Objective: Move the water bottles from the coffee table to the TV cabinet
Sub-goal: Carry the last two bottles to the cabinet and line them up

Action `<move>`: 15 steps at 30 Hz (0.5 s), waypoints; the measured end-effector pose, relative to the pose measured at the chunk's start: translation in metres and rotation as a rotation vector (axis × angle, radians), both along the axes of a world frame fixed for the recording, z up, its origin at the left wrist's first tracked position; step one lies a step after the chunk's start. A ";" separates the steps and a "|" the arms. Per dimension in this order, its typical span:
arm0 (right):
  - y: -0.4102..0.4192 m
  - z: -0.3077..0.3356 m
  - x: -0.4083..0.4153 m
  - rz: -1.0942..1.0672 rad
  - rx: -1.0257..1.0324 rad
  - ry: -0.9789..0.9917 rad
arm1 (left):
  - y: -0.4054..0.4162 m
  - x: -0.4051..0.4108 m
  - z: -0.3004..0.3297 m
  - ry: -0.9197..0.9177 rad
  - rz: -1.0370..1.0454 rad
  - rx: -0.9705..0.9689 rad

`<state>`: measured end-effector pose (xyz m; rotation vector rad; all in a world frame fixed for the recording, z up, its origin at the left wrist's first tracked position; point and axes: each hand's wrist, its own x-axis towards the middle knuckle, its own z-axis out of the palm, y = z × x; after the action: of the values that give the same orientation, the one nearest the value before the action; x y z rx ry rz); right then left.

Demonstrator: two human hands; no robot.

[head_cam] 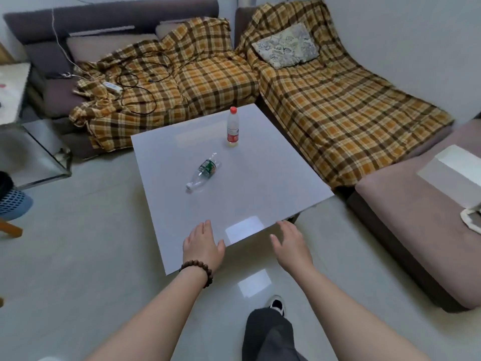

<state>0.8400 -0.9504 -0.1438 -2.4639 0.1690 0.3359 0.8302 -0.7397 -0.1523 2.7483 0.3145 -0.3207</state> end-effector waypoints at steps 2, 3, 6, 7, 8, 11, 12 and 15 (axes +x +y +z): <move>-0.015 0.001 0.042 0.064 -0.011 -0.003 | -0.013 0.030 0.004 -0.008 0.079 -0.005; -0.022 0.002 0.062 0.096 -0.018 -0.002 | -0.020 0.043 0.007 -0.009 0.116 -0.009; -0.036 0.006 0.114 0.184 -0.034 0.000 | -0.040 0.077 0.015 -0.013 0.196 -0.015; -0.038 0.007 0.129 0.211 -0.039 -0.002 | -0.045 0.087 0.016 -0.015 0.214 -0.014; -0.040 0.008 0.143 0.234 -0.042 -0.005 | -0.049 0.096 0.017 -0.016 0.231 -0.014; -0.039 0.006 0.177 0.280 -0.023 0.008 | -0.054 0.123 0.016 -0.004 0.288 -0.012; -0.038 0.004 0.187 0.297 -0.017 0.013 | -0.055 0.131 0.015 0.001 0.307 -0.013; -0.031 -0.006 0.215 0.348 -0.020 0.036 | -0.053 0.154 0.008 0.014 0.369 -0.023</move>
<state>1.0547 -0.9817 -0.1494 -2.5039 -0.2469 0.5281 0.9837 -0.7926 -0.1444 2.5962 0.8007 -0.2428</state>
